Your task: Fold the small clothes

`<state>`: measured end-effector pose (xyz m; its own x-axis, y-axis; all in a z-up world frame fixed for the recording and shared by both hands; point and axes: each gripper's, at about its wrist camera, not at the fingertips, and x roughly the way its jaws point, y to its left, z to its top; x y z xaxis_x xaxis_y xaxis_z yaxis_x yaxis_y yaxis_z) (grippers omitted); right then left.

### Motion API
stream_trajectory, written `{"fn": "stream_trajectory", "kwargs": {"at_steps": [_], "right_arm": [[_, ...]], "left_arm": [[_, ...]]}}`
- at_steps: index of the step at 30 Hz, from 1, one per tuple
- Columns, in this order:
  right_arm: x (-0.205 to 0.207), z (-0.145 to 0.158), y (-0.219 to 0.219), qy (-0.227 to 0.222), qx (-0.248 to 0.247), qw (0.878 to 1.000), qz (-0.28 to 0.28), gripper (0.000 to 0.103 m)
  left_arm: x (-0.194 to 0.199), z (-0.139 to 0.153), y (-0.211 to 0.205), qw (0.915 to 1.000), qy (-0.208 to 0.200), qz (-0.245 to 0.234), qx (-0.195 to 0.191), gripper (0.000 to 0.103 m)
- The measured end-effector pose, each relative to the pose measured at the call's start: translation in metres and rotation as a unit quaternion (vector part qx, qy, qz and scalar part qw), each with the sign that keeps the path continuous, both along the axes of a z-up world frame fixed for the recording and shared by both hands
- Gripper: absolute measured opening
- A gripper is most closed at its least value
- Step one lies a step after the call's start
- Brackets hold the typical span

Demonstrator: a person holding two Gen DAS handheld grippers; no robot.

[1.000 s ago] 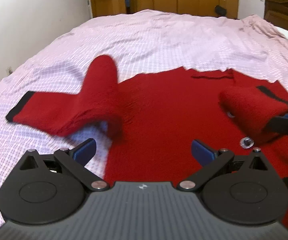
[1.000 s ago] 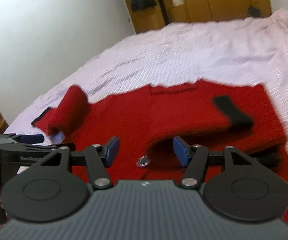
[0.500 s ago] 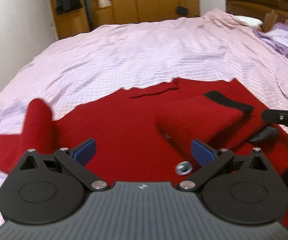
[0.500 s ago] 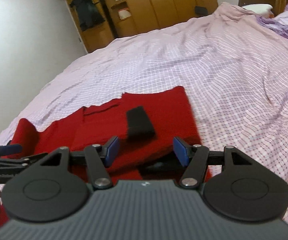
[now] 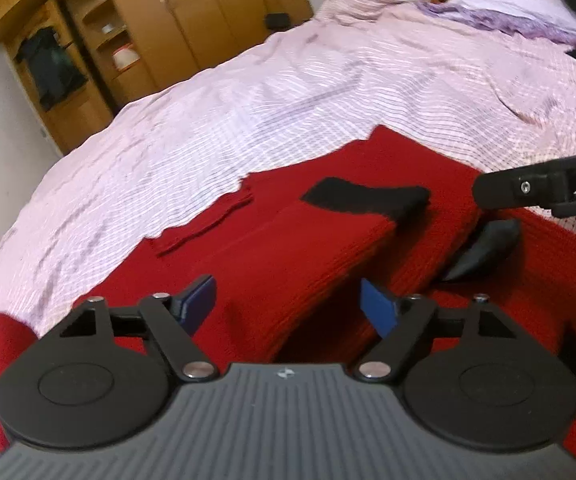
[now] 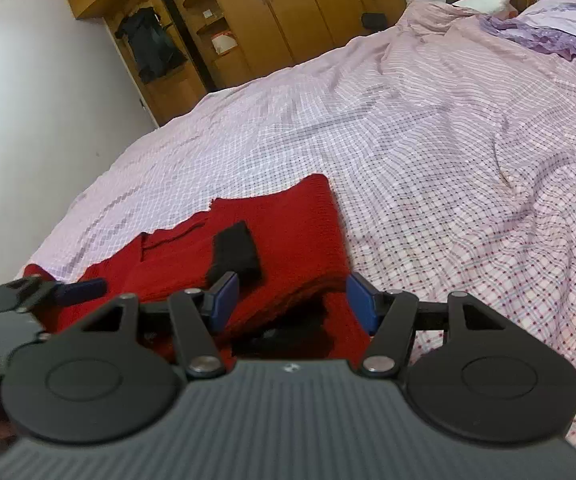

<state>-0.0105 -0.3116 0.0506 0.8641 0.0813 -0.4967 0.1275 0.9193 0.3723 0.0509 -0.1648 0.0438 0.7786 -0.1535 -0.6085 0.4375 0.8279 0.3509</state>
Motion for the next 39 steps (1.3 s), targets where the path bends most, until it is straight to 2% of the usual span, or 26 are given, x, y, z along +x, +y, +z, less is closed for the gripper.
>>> {"fn": "stream_trajectory", "kwargs": {"at_steps": [2,4,6,9,15,18,22,25,28,30,32,35,39], "right_arm": [[0.000,-0.001,-0.003,0.000,0.006,1.000,-0.001,0.062],[0.000,-0.003,-0.006,0.002,0.012,1.000,-0.003,0.062],[0.000,-0.006,-0.007,0.003,0.015,1.000,-0.005,0.062],[-0.001,-0.008,-0.008,0.002,0.018,1.000,-0.004,0.062],[0.000,-0.012,-0.009,0.007,0.020,1.000,-0.003,0.062],[0.000,-0.011,-0.008,0.007,0.017,1.000,-0.002,0.062],[0.000,-0.010,-0.006,0.008,0.011,1.000,0.000,0.062],[0.000,-0.008,-0.003,0.009,0.005,1.000,0.004,0.062],[-0.001,-0.005,0.001,0.009,-0.002,1.000,0.011,0.062],[0.000,-0.004,0.003,0.009,-0.006,1.000,0.014,0.062],[0.001,-0.003,0.006,0.011,-0.008,1.000,0.015,0.062],[0.002,-0.002,0.009,0.015,-0.014,1.000,0.020,0.062],[0.004,0.001,0.014,0.019,-0.028,0.999,0.028,0.062]], "left_arm": [[0.004,-0.004,-0.007,1.0000,0.000,-0.006,0.000,0.075],[0.010,-0.007,-0.012,1.0000,-0.007,-0.004,0.001,0.062],[0.016,-0.007,-0.010,0.9998,0.003,-0.002,-0.017,0.026],[0.021,0.004,0.000,0.9980,0.018,0.000,-0.060,0.015],[0.024,0.028,0.041,0.9903,0.007,0.054,-0.128,0.015],[0.022,0.033,0.067,0.9849,0.006,0.091,-0.147,0.015],[0.020,0.026,0.097,0.9801,0.017,0.127,-0.152,0.015],[0.015,0.016,0.112,0.9816,0.031,0.134,-0.133,0.017],[0.009,0.009,0.128,0.9817,0.047,0.138,-0.123,0.029],[0.005,0.007,0.142,0.9791,0.059,0.145,-0.129,0.045],[0.001,0.005,0.156,0.9751,0.073,0.154,-0.142,0.053],[-0.005,0.002,0.174,0.9706,0.096,0.153,-0.159,0.054],[-0.018,0.005,0.190,0.9701,0.099,0.154,-0.159,0.056]]}}
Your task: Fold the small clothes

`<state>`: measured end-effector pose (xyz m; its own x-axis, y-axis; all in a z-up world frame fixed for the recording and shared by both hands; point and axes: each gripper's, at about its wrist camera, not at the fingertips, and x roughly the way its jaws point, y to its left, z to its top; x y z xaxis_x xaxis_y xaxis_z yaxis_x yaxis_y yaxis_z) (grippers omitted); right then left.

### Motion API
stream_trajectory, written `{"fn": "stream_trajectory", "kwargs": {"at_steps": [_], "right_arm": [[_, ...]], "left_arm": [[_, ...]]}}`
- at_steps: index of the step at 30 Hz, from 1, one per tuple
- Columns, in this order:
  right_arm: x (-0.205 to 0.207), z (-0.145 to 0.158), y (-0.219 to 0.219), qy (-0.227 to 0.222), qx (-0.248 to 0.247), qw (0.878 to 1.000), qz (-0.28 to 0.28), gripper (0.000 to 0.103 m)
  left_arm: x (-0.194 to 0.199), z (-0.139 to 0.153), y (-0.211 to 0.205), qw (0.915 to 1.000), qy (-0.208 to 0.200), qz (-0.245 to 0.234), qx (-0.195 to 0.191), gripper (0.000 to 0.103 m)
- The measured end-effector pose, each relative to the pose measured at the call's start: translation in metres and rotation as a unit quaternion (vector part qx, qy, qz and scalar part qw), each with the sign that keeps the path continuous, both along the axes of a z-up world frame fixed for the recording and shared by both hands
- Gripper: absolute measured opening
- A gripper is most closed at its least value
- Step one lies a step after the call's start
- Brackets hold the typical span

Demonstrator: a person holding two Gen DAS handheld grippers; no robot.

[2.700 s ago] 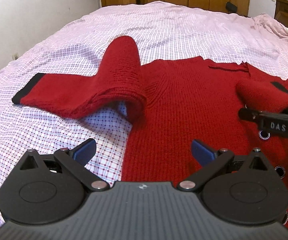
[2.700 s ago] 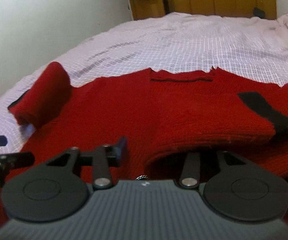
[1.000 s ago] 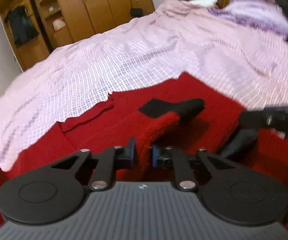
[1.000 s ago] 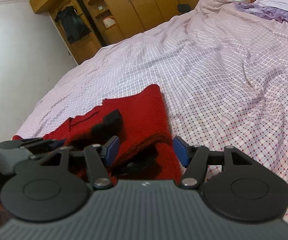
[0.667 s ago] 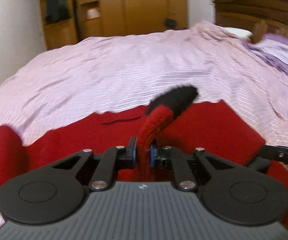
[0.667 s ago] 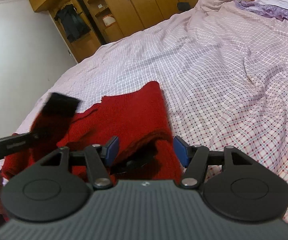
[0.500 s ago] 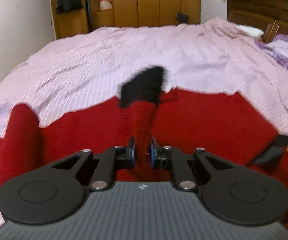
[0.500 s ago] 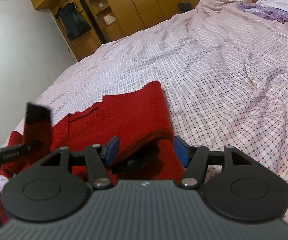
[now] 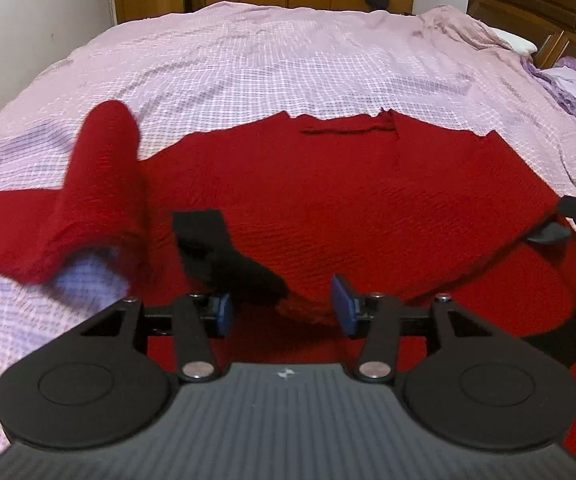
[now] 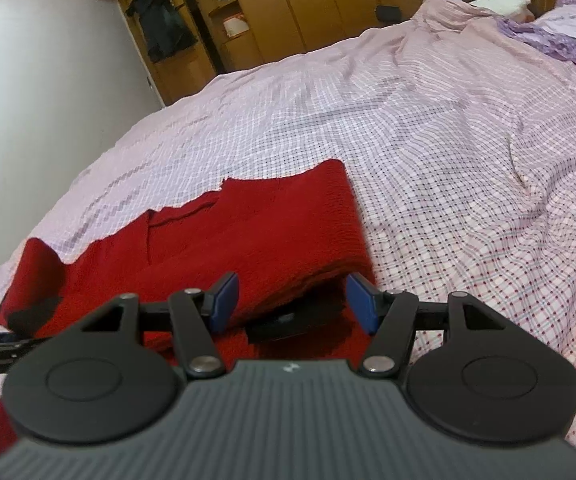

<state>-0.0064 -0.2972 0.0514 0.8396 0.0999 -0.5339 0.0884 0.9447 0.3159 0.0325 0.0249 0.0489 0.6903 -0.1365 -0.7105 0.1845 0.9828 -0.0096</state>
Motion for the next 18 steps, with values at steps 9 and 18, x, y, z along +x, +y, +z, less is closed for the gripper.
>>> {"fn": "stream_trajectory", "kwargs": {"at_steps": [9,18], "right_arm": [[0.009,0.008,0.007,0.011,-0.034,0.999,0.013,0.062],[0.020,0.007,0.009,0.027,-0.031,0.999,0.016,0.062]], "left_arm": [[-0.024,0.019,0.023,0.9994,-0.028,0.015,0.012,0.060],[0.012,0.004,0.017,0.9996,-0.018,0.017,-0.010,0.063]]}}
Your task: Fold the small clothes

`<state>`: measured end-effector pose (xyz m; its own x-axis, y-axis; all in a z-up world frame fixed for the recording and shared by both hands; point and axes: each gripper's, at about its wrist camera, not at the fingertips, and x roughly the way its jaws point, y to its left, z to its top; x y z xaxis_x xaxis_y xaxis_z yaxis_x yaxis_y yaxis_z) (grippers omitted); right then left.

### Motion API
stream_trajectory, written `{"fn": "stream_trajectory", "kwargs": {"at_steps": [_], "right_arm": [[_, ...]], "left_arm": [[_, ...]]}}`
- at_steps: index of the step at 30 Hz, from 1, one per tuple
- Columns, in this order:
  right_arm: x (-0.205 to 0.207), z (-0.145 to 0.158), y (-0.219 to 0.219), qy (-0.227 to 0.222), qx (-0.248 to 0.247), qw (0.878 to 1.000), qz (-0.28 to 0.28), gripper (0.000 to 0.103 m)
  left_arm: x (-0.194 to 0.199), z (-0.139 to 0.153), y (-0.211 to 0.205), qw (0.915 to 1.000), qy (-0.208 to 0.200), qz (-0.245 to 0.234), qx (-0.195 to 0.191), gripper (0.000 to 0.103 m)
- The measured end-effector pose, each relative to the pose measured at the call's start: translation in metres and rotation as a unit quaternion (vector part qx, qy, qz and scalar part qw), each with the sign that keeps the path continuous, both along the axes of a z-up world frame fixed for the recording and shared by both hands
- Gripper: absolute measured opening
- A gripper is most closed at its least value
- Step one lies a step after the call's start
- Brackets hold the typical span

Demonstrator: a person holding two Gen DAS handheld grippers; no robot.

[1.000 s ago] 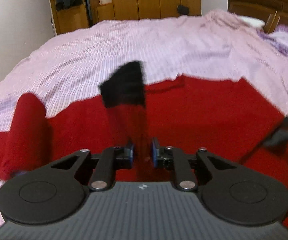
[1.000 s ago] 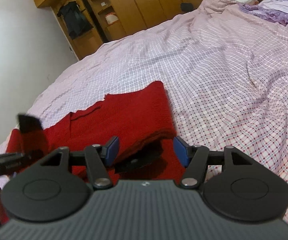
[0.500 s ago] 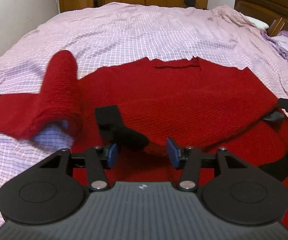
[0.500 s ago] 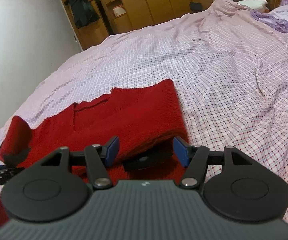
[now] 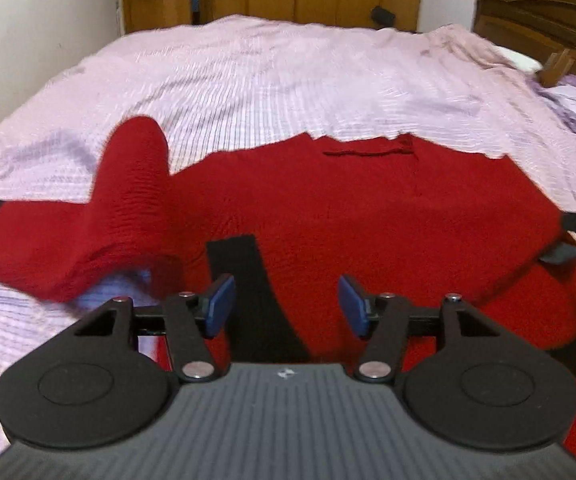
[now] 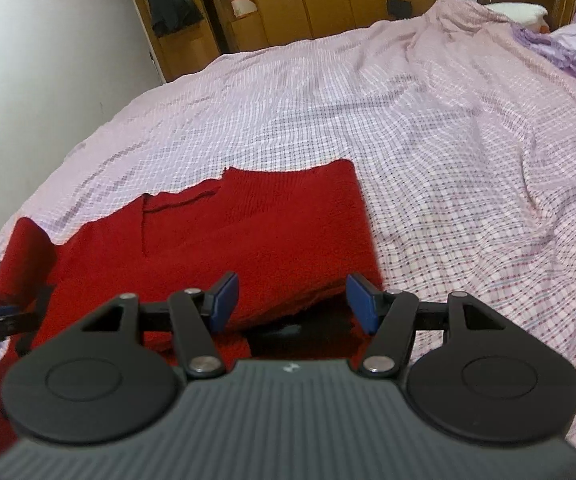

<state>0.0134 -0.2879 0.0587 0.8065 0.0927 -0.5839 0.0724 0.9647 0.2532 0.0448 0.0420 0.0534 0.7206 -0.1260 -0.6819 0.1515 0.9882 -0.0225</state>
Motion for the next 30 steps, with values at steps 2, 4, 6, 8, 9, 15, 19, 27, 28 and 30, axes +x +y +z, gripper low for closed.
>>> {"fn": "stream_trajectory", "kwargs": {"at_steps": [2,4,6,8,9,15,19,27,28,30], "right_arm": [[0.001,0.000,0.002,0.002,-0.002,1.000,0.001,0.062],[0.001,0.000,0.002,0.005,-0.008,1.000,0.001,0.062],[0.002,0.001,0.001,0.008,-0.013,1.000,0.001,0.062],[0.004,0.001,0.000,0.010,-0.021,1.000,0.002,0.062],[0.005,0.001,0.000,0.010,-0.026,1.000,0.005,0.062],[0.017,0.004,0.006,0.020,-0.064,0.997,0.031,0.062],[0.025,0.006,0.006,0.011,-0.079,0.995,0.053,0.062],[0.068,0.006,-0.011,0.018,-0.122,0.991,0.058,0.067],[0.076,0.006,-0.015,0.021,-0.119,0.991,0.059,0.067],[0.089,0.005,-0.021,0.027,-0.119,0.991,0.055,0.067]], "left_arm": [[0.017,-0.010,-0.003,0.9999,-0.001,0.014,0.006,0.063],[0.031,-0.019,-0.005,0.9988,-0.001,0.038,0.031,0.063],[0.038,-0.023,-0.003,0.9980,-0.003,0.052,0.036,0.063],[0.039,-0.024,-0.001,0.9981,-0.003,0.053,0.032,0.063],[0.038,-0.025,0.000,0.9981,-0.005,0.052,0.032,0.064],[0.035,-0.030,0.000,0.9969,-0.010,0.071,0.032,0.066],[0.041,-0.035,0.005,0.9967,0.001,0.081,-0.002,0.066],[0.036,-0.032,-0.012,0.9980,-0.015,0.061,0.010,0.031],[0.035,-0.032,-0.013,0.9980,-0.016,0.061,0.011,0.031],[0.035,-0.031,-0.012,0.9980,-0.017,0.059,0.009,0.021]]}}
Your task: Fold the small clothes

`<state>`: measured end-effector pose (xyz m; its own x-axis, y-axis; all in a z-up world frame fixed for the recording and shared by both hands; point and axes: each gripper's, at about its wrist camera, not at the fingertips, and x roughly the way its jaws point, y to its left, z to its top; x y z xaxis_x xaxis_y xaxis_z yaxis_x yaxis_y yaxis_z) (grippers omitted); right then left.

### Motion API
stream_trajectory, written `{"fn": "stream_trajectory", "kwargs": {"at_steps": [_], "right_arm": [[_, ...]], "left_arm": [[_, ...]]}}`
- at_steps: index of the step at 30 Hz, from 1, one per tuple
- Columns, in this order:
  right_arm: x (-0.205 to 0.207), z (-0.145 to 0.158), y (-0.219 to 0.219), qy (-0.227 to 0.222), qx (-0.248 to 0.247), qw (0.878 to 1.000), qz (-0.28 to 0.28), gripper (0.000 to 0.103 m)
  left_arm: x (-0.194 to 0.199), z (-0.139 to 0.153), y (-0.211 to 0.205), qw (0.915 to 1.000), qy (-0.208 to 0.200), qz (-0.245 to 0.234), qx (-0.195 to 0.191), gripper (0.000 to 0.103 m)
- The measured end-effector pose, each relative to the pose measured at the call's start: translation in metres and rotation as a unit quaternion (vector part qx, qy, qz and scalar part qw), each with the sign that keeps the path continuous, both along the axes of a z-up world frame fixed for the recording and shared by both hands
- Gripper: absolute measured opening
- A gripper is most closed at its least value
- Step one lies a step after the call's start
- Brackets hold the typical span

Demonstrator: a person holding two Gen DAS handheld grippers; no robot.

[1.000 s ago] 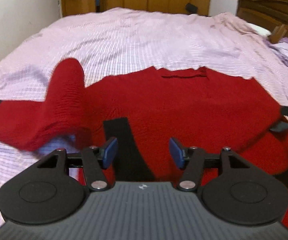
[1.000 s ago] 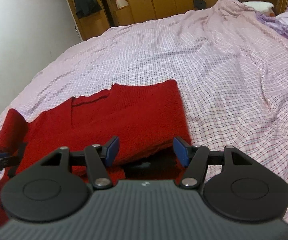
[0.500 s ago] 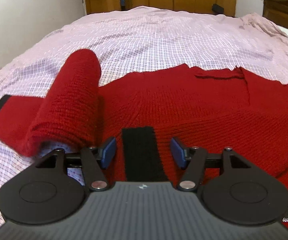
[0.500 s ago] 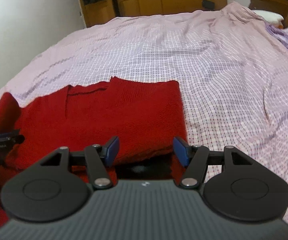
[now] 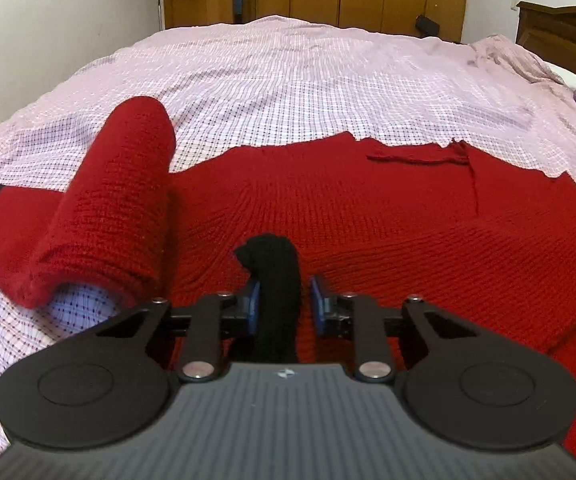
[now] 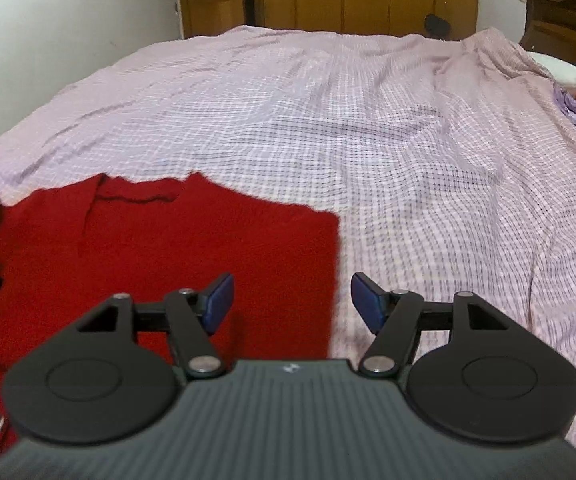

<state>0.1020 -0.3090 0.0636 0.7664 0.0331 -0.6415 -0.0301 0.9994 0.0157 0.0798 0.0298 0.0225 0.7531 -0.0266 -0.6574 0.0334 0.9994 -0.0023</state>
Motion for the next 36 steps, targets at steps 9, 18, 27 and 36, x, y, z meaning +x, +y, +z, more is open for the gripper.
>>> {"fn": "stream_trajectory", "kwargs": {"at_steps": [9,18,27,36], "right_arm": [[0.053,-0.025,-0.029,0.050,0.094,0.994,-0.014,0.067],[0.033,-0.016,-0.032,-0.044,0.121,0.991,-0.027,0.016],[0.041,-0.042,-0.029,-0.022,0.098,0.993,-0.061,0.022],[0.038,-0.028,-0.037,-0.020,0.073,0.994,-0.085,0.043]], "left_arm": [[-0.002,0.030,0.001,0.9993,-0.034,-0.016,-0.008,0.016],[0.018,0.069,-0.011,0.9935,-0.103,-0.035,0.032,0.016],[0.099,0.017,-0.011,0.9987,-0.010,-0.021,0.046,0.024],[0.080,0.025,-0.005,0.9965,-0.014,-0.012,0.081,0.049]]}}
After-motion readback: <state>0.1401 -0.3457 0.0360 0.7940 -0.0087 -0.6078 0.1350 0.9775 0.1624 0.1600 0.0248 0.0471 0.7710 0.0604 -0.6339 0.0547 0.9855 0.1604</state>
